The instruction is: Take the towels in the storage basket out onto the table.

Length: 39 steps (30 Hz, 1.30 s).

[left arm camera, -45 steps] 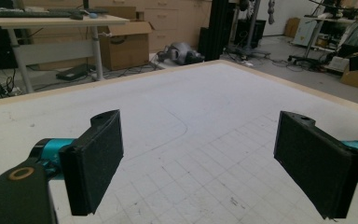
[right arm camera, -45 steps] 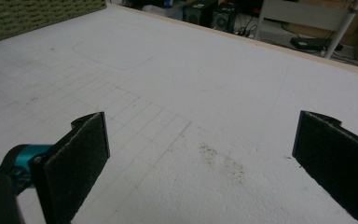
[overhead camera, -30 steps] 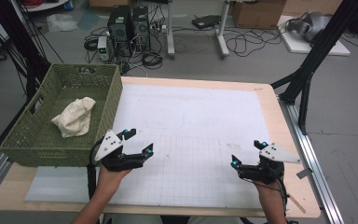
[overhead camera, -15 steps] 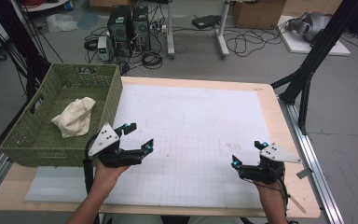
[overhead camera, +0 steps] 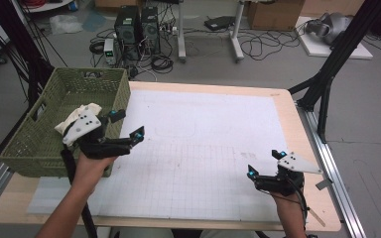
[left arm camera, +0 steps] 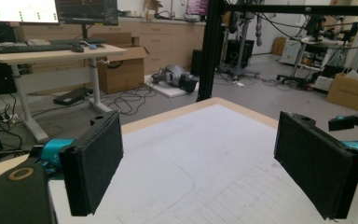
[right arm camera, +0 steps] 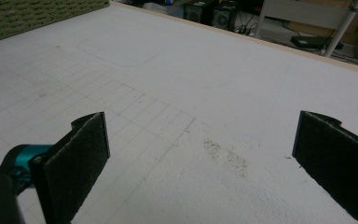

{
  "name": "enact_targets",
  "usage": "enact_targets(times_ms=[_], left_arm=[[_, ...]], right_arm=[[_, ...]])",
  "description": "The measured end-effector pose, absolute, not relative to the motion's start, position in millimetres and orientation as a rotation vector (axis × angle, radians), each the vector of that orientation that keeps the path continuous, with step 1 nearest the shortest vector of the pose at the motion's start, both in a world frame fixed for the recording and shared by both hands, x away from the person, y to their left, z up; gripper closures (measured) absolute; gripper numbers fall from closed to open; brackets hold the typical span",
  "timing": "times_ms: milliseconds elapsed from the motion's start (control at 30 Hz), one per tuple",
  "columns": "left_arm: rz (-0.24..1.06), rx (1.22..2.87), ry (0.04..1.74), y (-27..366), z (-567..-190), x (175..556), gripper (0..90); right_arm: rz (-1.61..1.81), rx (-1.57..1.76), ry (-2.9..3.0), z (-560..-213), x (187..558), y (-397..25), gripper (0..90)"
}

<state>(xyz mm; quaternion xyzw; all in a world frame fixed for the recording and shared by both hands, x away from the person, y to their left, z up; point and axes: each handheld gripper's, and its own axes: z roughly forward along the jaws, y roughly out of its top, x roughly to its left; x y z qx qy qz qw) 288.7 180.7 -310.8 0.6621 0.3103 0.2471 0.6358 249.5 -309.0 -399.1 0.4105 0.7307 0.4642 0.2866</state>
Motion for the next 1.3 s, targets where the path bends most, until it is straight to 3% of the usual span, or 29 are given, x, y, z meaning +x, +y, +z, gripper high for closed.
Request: enact_targets(times_ms=[500,933,1300], left_arm=[[0.634,1.510,0.851,244,-300,318,15.9],[0.695,1.574,1.111,305,-318,357,16.0],[0.701,1.705,1.345,329,-345,393,16.7]], right_arm=[[1.241,1.092,1.968,-400,251,-305,2.9],[1.222,1.057,2.027,-404,254,-301,2.9],[1.209,1.055,2.035,-404,254,-297,2.9]])
